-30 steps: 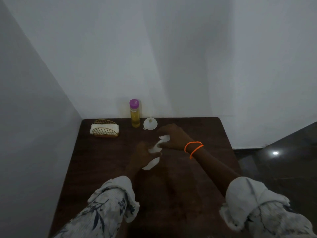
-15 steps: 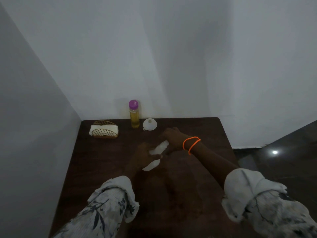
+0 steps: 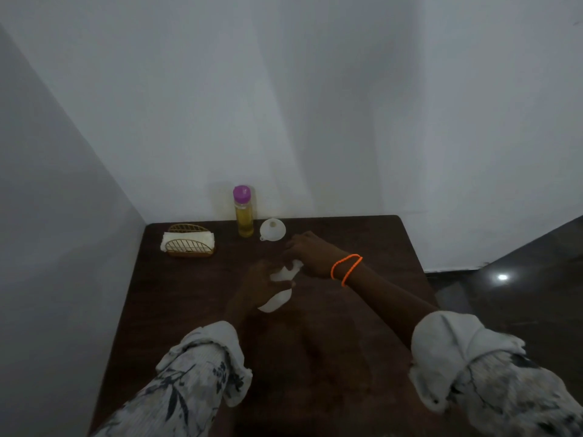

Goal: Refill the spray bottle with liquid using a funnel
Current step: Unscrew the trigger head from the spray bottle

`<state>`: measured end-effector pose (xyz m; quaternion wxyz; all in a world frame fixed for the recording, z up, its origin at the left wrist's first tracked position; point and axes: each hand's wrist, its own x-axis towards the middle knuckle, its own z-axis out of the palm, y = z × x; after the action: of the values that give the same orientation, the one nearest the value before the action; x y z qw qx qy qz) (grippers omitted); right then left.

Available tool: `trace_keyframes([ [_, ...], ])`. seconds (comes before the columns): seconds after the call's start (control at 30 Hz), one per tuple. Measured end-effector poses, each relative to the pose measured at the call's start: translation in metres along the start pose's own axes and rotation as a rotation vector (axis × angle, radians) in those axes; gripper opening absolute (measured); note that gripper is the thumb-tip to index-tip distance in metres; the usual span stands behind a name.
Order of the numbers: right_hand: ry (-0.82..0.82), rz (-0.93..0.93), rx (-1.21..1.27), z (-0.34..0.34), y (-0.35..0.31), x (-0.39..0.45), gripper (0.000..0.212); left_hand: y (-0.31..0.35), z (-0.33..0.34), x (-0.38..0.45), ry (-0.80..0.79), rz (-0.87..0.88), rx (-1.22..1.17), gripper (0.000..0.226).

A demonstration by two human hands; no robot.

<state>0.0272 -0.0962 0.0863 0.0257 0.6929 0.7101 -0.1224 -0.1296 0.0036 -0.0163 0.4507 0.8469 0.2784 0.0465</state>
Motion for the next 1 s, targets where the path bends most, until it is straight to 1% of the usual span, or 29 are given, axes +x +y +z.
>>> trace_keyframes([
  [0.03, -0.029, 0.022, -0.001, 0.000, 0.001, -0.001, 0.036, 0.000, -0.001, 0.000, 0.003, 0.001, 0.004, 0.064],
  [0.1, -0.079, 0.067, -0.024, 0.002, 0.006, -0.002, 0.050, -0.001, -0.001, 0.000, 0.026, 0.012, 0.000, 0.065],
  [0.13, -0.085, 0.085, -0.016, 0.003, 0.009, -0.002, 0.050, -0.002, -0.001, -0.001, 0.032, 0.015, -0.008, 0.065],
  [0.23, -0.020, 0.120, 0.061, 0.000, 0.018, -0.004, 0.028, -0.004, 0.000, -0.002, 0.030, -0.001, -0.016, 0.065],
  [0.37, 0.019, 0.146, 0.323, -0.017, 0.025, -0.015, 0.012, -0.004, 0.003, -0.003, 0.086, -0.035, -0.042, 0.065],
  [0.47, 0.087, 0.223, 0.428, -0.032, 0.029, -0.021, 0.030, -0.003, 0.003, -0.001, 0.150, -0.078, -0.076, 0.064],
  [0.53, 0.101, 0.237, 0.430, -0.038, 0.031, -0.024, 0.034, -0.006, 0.005, 0.002, 0.189, -0.079, -0.046, 0.064],
  [0.67, 0.148, 0.310, 0.471, -0.047, 0.037, -0.032, 0.030, -0.007, 0.003, 0.001, 0.218, -0.090, 0.016, 0.065],
  [0.8, 0.225, 0.367, 0.479, -0.061, 0.044, -0.042, 0.030, -0.004, -0.002, -0.002, 0.179, -0.076, 0.008, 0.062],
  [0.87, 0.239, 0.370, 0.495, -0.069, 0.047, -0.047, 0.028, -0.007, -0.002, -0.004, 0.160, -0.116, -0.009, 0.062],
  [1.0, 0.248, 0.389, 0.508, -0.082, 0.049, -0.058, 0.021, -0.009, 0.001, -0.008, 0.181, -0.144, -0.065, 0.058],
])
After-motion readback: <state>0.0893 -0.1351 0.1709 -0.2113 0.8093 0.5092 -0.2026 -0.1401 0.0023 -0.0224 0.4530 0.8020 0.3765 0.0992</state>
